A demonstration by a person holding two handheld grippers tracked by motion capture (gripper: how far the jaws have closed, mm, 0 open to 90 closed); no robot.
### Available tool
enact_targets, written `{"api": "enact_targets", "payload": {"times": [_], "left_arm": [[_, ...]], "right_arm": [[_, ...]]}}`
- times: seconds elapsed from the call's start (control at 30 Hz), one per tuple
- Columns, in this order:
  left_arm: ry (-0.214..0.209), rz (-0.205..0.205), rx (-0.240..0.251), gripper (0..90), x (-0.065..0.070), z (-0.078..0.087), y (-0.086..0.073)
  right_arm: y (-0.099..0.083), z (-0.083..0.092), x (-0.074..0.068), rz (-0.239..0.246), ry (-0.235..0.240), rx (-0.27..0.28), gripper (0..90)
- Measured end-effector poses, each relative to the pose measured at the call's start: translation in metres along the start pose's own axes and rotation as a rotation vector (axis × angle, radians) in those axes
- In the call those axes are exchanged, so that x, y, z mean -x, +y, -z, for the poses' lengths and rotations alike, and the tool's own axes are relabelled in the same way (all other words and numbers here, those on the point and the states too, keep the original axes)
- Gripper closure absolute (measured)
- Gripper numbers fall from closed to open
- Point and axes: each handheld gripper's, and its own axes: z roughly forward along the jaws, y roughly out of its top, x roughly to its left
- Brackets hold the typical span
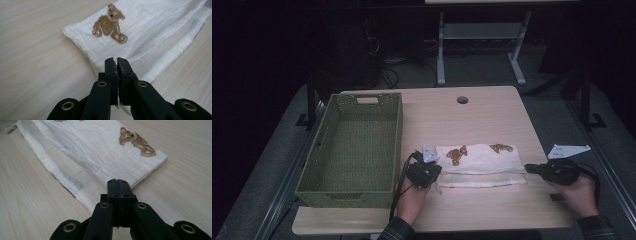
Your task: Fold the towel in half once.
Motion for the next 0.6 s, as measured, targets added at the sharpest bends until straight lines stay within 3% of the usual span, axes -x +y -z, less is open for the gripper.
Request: {"api": "enact_targets", "payload": {"times": [0.23,0.47,0.6], "left_arm": [[-0.011,-0.042,-0.056,87.3,0.01,-0.004,-0.009],[-0.021,-0.042,-0.059,87.3,0.011,0.004,-0.015],[-0.044,-0.031,-0.114,86.8,0.01,-0.002,-0.021]], "right_arm": [[-0.01,0.002,-0.004,-0.008,0.016,-0.02,89.6],[-0.016,0.007,-0.013,0.007,0.042,-0.026,89.4],[-0.023,0.001,-0.018,0.012,0.076,-0.066,88.8]]}}
